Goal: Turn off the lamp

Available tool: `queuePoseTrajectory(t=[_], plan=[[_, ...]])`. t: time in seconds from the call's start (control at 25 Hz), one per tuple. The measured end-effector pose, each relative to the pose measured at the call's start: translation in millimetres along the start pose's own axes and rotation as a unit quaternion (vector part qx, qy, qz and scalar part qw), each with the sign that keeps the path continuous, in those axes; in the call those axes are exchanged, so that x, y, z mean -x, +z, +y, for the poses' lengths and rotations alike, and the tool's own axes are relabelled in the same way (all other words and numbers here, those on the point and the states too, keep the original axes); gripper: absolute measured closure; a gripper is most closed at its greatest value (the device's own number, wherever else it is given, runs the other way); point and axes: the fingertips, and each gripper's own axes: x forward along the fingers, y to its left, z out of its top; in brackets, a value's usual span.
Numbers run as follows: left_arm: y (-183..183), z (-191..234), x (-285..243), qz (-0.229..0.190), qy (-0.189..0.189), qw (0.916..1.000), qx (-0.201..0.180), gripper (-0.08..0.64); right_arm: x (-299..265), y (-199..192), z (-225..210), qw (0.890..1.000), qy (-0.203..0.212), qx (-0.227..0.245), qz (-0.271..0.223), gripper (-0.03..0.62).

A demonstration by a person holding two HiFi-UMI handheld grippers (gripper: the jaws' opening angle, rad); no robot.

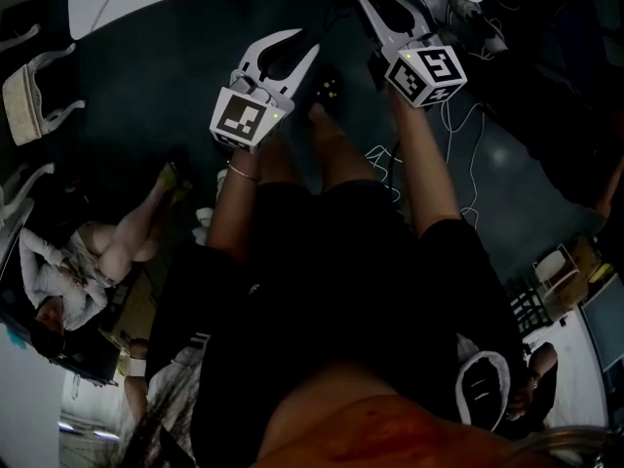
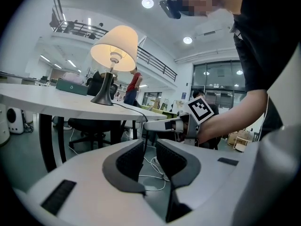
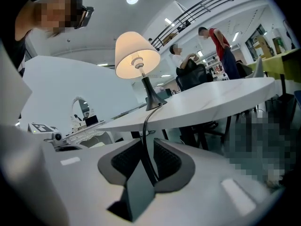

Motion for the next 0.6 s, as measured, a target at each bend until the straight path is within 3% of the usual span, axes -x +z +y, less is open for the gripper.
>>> queuePoseTrajectory(t=[0.24, 0.6], plan=[[-11, 2, -9, 0.011, 0.005, 0.9999, 0.004, 0.489, 2, 1, 4, 0.999, 0.035, -0.009, -0.002, 0.577], [-22, 1, -34, 0.019, -0.014, 0.9997, -0.004, 0.489, 13, 20, 16, 0.994, 0.078, -0.071, -0.028, 0.583]])
